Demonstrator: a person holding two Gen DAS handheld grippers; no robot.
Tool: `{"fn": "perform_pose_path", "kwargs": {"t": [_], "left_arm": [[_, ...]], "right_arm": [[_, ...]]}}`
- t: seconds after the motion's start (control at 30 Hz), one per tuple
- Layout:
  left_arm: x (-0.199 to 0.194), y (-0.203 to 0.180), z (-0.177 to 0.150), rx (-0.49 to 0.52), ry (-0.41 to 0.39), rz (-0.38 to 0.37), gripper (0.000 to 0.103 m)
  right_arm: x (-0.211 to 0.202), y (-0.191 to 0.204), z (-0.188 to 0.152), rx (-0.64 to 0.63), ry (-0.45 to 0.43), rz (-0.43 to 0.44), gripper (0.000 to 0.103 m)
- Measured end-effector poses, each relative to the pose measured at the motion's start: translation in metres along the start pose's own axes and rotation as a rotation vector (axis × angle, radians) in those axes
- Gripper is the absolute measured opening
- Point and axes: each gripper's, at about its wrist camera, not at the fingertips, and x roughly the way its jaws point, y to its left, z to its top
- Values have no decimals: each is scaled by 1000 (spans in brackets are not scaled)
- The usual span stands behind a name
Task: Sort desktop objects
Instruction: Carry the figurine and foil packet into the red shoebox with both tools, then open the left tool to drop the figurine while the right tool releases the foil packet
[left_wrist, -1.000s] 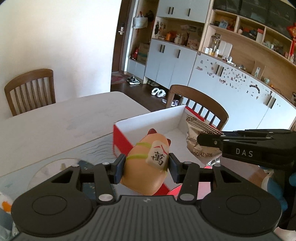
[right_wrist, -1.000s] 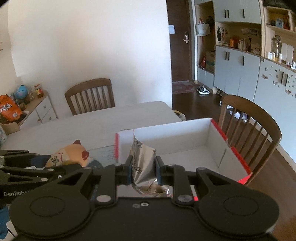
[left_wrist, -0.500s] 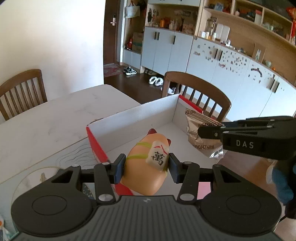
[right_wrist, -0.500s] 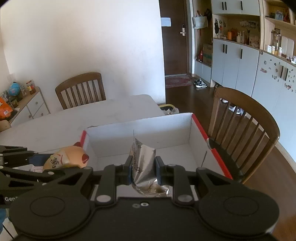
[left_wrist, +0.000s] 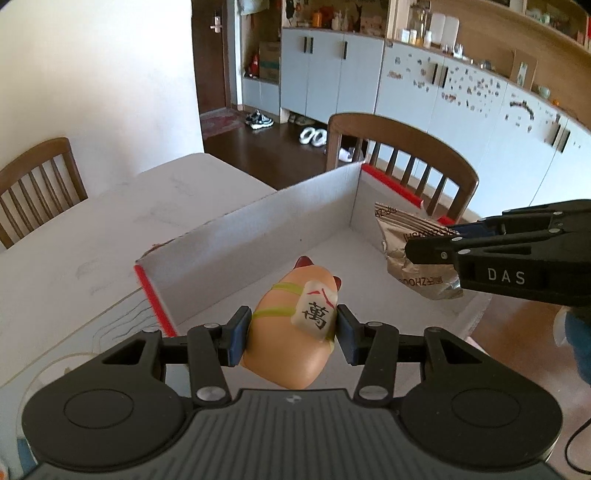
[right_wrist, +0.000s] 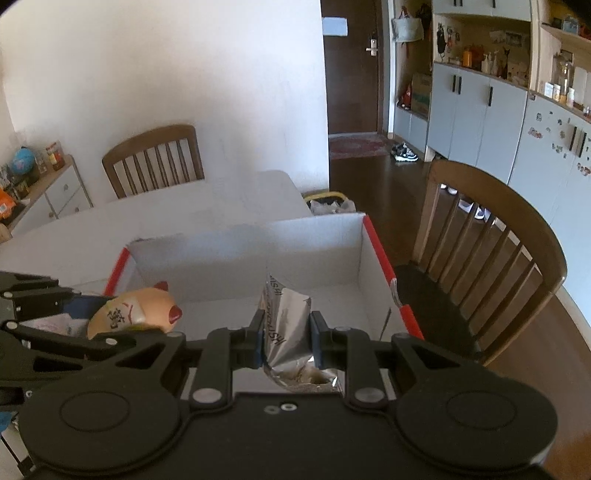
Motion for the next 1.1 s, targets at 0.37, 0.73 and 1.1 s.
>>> {"fn": "perform_pose_path", "kwargs": {"t": [0.37,0.73,1.1], "left_arm": [[45,-11,10,83,98,-6,47],[80,-13,14,123,238,12,47],[95,-6,11,101,341,-2,48]], "right_arm": [[35,-19,-8,-24,70,-24,23],[54,-24,-11,-105,106,-37,23],[57,-24,-19,-110,140,-2,22]]}}
